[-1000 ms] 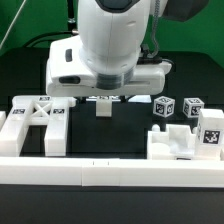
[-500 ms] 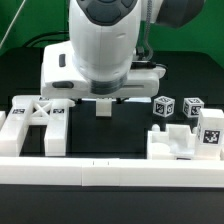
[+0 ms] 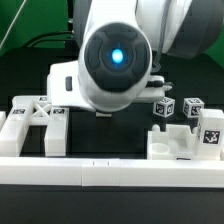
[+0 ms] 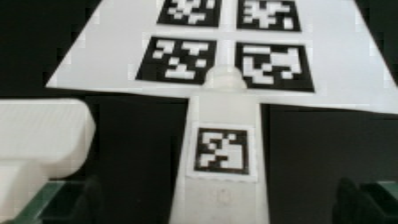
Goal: Assemble chair
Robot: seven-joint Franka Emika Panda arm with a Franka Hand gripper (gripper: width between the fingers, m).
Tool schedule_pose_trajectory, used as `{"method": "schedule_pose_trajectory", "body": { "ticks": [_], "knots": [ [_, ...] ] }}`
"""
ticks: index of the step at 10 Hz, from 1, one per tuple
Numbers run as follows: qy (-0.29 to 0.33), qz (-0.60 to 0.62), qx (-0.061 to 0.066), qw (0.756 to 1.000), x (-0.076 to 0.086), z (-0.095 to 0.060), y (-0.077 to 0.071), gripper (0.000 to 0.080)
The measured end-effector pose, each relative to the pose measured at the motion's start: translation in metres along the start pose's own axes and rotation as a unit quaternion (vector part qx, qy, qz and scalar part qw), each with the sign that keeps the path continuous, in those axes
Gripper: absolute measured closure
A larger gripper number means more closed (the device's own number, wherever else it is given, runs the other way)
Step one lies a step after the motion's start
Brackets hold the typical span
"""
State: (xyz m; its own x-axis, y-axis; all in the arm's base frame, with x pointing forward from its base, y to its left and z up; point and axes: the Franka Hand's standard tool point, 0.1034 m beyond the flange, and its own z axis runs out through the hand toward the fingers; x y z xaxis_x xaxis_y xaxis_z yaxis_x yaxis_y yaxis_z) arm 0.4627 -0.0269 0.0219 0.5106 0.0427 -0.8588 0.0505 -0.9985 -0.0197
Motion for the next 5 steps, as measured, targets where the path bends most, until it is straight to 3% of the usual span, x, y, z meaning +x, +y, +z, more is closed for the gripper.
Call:
{"method": "schedule_pose_trajectory", "body": {
  "ticks": [5],
  "knots": [
    [0.006, 0.003, -0.001, 1.000, 0.0072, 0.0122, 0.0030, 0.0150]
  ]
}}
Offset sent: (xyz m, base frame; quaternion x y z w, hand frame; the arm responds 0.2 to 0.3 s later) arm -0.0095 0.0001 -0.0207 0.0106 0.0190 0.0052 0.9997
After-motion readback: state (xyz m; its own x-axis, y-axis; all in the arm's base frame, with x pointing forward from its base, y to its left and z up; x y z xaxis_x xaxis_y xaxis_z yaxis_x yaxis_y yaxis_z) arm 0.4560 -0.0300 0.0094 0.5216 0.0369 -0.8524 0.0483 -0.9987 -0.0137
